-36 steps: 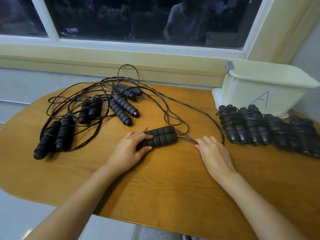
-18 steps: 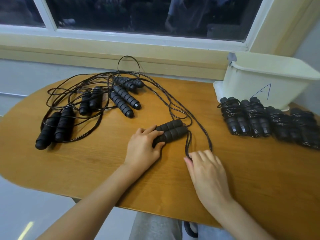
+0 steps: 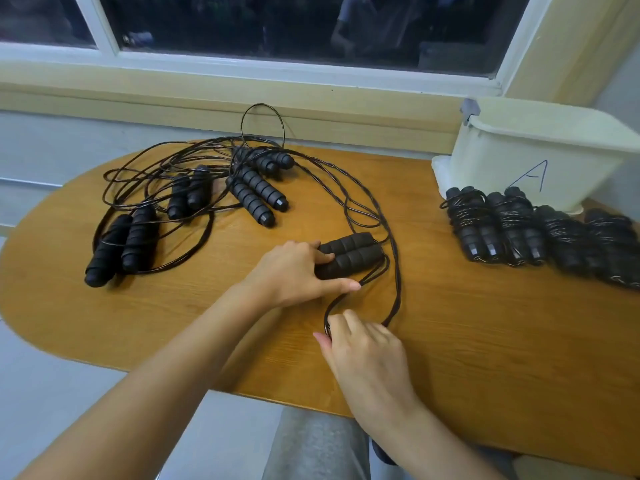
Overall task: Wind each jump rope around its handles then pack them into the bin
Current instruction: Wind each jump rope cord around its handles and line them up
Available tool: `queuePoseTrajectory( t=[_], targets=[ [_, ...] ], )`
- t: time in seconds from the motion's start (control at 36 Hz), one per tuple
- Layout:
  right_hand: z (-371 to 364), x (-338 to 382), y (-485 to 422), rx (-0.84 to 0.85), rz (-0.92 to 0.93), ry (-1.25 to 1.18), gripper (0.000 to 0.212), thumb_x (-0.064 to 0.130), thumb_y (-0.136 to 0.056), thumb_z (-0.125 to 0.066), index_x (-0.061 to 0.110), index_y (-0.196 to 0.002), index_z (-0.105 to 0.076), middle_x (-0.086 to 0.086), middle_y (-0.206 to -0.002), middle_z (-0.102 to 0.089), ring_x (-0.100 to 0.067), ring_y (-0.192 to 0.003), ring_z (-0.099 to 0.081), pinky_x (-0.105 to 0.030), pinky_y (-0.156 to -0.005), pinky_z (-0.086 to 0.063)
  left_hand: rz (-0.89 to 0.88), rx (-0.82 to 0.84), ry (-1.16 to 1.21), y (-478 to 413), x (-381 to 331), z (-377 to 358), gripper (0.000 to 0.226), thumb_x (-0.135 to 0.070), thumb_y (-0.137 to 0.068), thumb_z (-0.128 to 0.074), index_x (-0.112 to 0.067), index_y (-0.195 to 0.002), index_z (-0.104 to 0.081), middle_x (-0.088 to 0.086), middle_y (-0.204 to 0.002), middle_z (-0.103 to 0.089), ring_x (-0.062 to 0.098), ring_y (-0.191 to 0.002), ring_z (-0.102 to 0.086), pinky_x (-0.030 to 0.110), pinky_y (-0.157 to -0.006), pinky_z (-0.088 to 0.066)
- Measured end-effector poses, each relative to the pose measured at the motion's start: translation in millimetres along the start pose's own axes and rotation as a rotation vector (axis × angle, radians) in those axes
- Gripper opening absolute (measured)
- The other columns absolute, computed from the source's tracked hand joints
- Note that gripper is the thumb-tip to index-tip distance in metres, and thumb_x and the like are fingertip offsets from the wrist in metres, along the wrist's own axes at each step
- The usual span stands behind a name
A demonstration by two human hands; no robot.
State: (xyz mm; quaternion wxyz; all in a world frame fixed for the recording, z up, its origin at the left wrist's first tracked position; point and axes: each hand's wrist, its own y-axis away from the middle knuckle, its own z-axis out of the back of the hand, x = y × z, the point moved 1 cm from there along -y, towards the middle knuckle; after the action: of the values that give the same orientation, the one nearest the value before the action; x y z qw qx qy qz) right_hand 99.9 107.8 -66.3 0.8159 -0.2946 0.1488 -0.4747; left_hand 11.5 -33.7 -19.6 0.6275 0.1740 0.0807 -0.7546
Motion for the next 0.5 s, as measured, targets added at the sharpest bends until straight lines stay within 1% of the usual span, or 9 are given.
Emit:
queuePoseTrajectory(
  t=[0.06, 0.14, 0.22, 0.28, 0.33, 0.39, 0.44, 0.5],
  targets=[
    [-0.8, 2.5, 0.0, 0.012, 0.013, 0.006, 0.031, 0.038, -0.07, -0.086, 0.018, -0.068, -0.063, 0.003, -0.06, -0.054, -0.011, -0.048, -0.054, -0.024, -0.047, -0.046, 0.004, 0.041, -0.041, -0.3, -5.1, 4.5, 0.112, -0.091, -0.054, -0.046, -0.022, -0.143, -0.051, 0.004, -0.151, -0.046, 0.023, -0.13, -0.051, 0.039, -0.101, -0.048],
    [-1.4, 5.7, 0.8, 0.036, 0.03, 0.01, 0.029, 0.038, -0.07, -0.087, 0.018, -0.071, -0.066, 0.003, -0.062, -0.056, -0.012, -0.051, -0.057, -0.024, -0.05, -0.049, 0.021, 0.078, -0.091, -2.7, -9.3, 5.2, 0.11, -0.085, -0.059, -0.062, -0.019, -0.146, -0.045, 0.004, -0.145, -0.052, 0.022, -0.124, -0.055, 0.037, -0.097, -0.051],
    [0.9, 9.6, -0.5, 0.064, 0.049, -0.016, 0.028, 0.036, -0.07, -0.088, 0.018, -0.071, -0.067, 0.003, -0.062, -0.057, -0.012, -0.052, -0.058, -0.025, -0.05, -0.05, 0.001, 0.047, -0.154, -5.6, -10.2, 4.0, 0.09, -0.065, -0.072, -0.072, -0.019, -0.146, -0.046, 0.005, -0.142, -0.054, 0.021, -0.118, -0.057, 0.034, -0.092, -0.052],
    [4.2, 8.3, -2.6, 0.075, 0.061, -0.036, 0.026, 0.036, -0.07, -0.087, 0.018, -0.072, -0.067, 0.004, -0.062, -0.057, -0.012, -0.052, -0.057, -0.024, -0.05, -0.049, -0.013, 0.017, -0.165, -7.1, -9.2, 5.5, 0.076, -0.054, -0.077, -0.072, -0.021, -0.142, -0.051, 0.005, -0.135, -0.059, 0.02, -0.107, -0.06, 0.034, -0.088, -0.054],
    [9.1, -1.1, -6.7, 0.083, 0.091, -0.061, 0.024, 0.036, -0.074, -0.083, 0.019, -0.072, -0.066, 0.005, -0.062, -0.056, -0.012, -0.054, -0.056, -0.025, -0.049, -0.048, -0.027, 0.004, -0.147, -8.5, -6.2, 7.7, 0.064, -0.048, -0.079, -0.071, -0.021, -0.137, -0.058, 0.005, -0.126, -0.064, 0.018, -0.101, -0.063, 0.035, -0.085, -0.056],
    [14.7, -18.8, -13.0, 0.112, 0.152, -0.073, 0.021, 0.039, -0.079, -0.074, 0.02, -0.072, -0.067, 0.006, -0.063, -0.057, -0.012, -0.057, -0.056, -0.025, -0.049, -0.047, -0.046, 0.0, -0.118, -9.0, -2.1, 9.4, 0.056, -0.043, -0.082, -0.07, -0.022, -0.133, -0.061, 0.004, -0.125, -0.066, 0.017, -0.106, -0.063, 0.035, -0.089, -0.055],
    [20.7, -43.9, -20.5, 0.148, 0.211, -0.098, 0.023, 0.042, -0.083, -0.064, 0.021, -0.076, -0.071, 0.009, -0.066, -0.062, -0.011, -0.061, -0.058, -0.022, -0.049, -0.044, -0.069, -0.02, -0.099, -8.9, 2.1, 9.5, 0.05, -0.039, -0.085, -0.07, -0.024, -0.132, -0.062, 0.002, -0.13, -0.064, 0.017, -0.112, -0.061, 0.034, -0.094, -0.052],
    [25.1, -72.3, -26.4, 0.213, 0.225, -0.17, 0.025, 0.043, -0.086, -0.059, 0.023, -0.082, -0.074, 0.013, -0.072, -0.066, -0.009, -0.069, -0.06, -0.014, -0.05, -0.039, -0.092, -0.052, -0.103, -8.1, 5.4, 6.9, 0.048, -0.036, -0.088, -0.068, -0.027, -0.134, -0.06, 0.0, -0.137, -0.06, 0.017, -0.117, -0.06, 0.032, -0.097, -0.049]
  ],
)
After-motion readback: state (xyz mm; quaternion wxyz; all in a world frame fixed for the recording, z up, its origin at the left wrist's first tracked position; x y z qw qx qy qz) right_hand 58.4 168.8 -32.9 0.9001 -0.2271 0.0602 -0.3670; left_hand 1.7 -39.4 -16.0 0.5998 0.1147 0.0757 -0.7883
